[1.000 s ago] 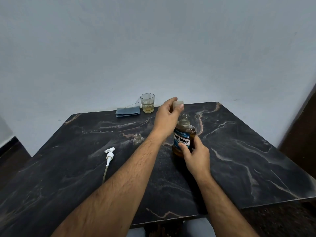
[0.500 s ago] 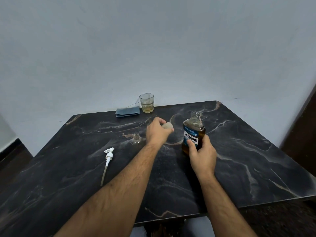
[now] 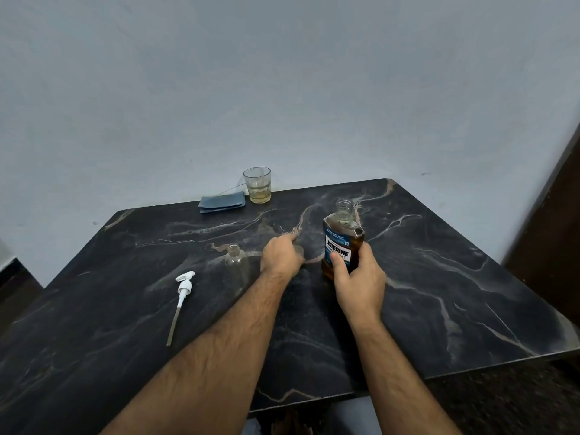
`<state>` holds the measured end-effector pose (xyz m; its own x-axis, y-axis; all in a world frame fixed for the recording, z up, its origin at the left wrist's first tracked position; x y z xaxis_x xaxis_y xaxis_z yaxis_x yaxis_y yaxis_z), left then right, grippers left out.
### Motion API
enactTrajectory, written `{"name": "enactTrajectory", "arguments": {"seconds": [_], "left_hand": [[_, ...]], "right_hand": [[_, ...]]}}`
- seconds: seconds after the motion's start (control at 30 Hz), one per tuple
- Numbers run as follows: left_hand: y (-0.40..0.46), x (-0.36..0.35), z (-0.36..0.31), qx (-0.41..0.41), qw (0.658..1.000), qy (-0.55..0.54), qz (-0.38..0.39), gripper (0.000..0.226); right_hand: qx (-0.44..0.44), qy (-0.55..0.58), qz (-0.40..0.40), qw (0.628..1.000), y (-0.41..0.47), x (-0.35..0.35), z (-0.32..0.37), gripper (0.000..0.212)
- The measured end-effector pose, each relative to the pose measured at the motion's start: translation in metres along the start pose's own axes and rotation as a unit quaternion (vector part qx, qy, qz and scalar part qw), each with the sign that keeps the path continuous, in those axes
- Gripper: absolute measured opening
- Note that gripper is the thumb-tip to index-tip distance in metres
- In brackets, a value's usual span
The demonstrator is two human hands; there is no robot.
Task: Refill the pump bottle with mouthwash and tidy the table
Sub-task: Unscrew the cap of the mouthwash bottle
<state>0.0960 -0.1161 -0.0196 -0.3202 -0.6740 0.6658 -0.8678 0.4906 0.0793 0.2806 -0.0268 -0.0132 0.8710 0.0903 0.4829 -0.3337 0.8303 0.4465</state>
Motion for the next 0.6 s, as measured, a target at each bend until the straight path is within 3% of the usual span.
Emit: {"name": "enactTrajectory", "arguments": {"seconds": [0.2, 0.4, 0.6], "left_hand": [[-0.012, 0.003, 0.0, -0.015, 0.999, -0.036, -0.027, 0.072], [-0.061, 0.022, -0.015, -0.117, 0.982, -0.121, -0.083, 0.037], [-0.113, 0.063, 0.008, -0.129, 0.948, -0.263, -0.129, 0.009]], "right_hand": [[-0.002, 0.0, -0.001, 1.0, 0.0, 0.0, 0.0, 0.026], [0.0, 0.0, 0.0, 1.0, -0.001, 0.001, 0.001, 0.023], [-0.005, 0.009, 0.023, 1.0, -0.002, -0.001, 0.003, 0.031]]}}
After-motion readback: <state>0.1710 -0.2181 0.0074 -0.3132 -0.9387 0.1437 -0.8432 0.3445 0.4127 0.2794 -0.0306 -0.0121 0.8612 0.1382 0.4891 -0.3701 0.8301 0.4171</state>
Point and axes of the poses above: each hand's wrist, its own y-axis towards the middle knuckle, its own x-axis out of the back of the hand, z = x × y, the point moved 9 cm from there along y, towards the middle knuckle, and after that the axes turned 12 degrees about -y, right-handed, at the moved point
